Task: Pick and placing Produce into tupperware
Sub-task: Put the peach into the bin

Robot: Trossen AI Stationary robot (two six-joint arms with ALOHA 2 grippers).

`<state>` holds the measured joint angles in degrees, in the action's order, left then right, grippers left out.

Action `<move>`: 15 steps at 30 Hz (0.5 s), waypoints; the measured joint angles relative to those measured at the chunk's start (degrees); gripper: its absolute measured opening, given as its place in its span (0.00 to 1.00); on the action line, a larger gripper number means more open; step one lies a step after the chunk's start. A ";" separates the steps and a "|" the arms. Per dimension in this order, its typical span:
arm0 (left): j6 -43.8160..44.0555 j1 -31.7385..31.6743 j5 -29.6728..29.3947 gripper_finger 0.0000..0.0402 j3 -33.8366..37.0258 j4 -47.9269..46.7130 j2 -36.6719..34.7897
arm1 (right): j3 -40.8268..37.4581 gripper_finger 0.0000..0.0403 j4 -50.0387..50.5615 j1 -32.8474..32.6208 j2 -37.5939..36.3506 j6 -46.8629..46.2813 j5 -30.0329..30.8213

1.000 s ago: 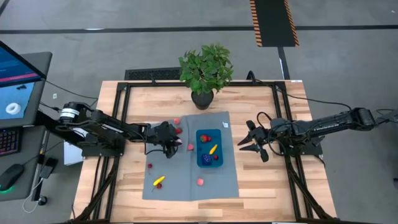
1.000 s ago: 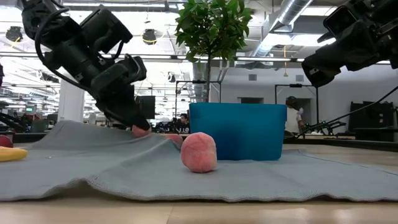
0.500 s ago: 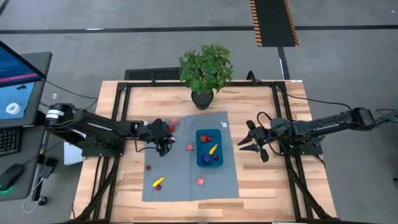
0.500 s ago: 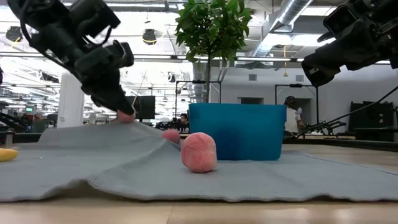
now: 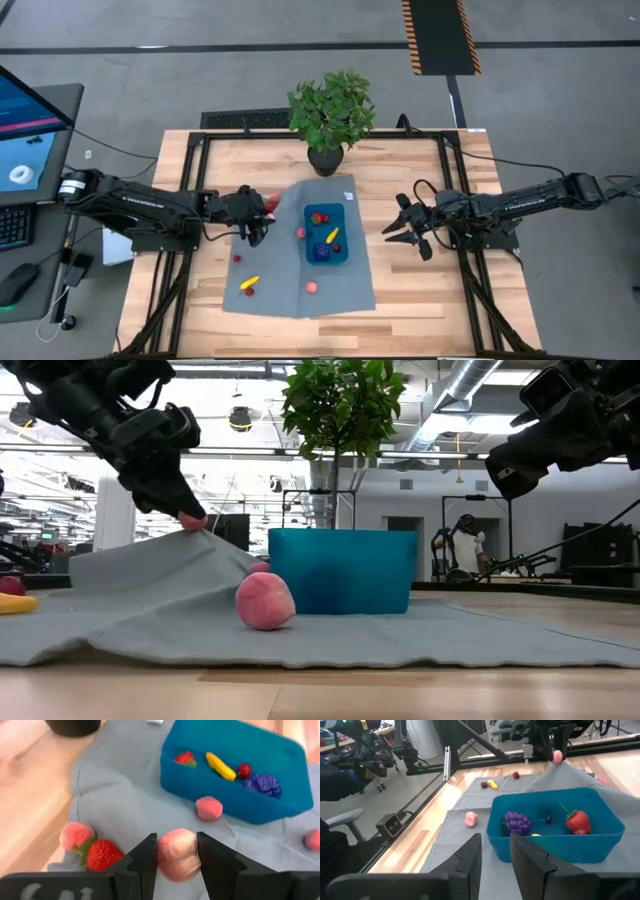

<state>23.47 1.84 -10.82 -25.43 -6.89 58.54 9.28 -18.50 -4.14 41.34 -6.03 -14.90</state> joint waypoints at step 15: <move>-0.74 1.72 -0.29 0.29 0.02 -2.61 -0.92 | 0.00 0.31 0.09 0.02 0.00 -0.04 -0.02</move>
<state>22.73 3.56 -11.10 -25.41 -9.51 57.62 9.28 -18.41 -4.12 41.34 -6.07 -14.92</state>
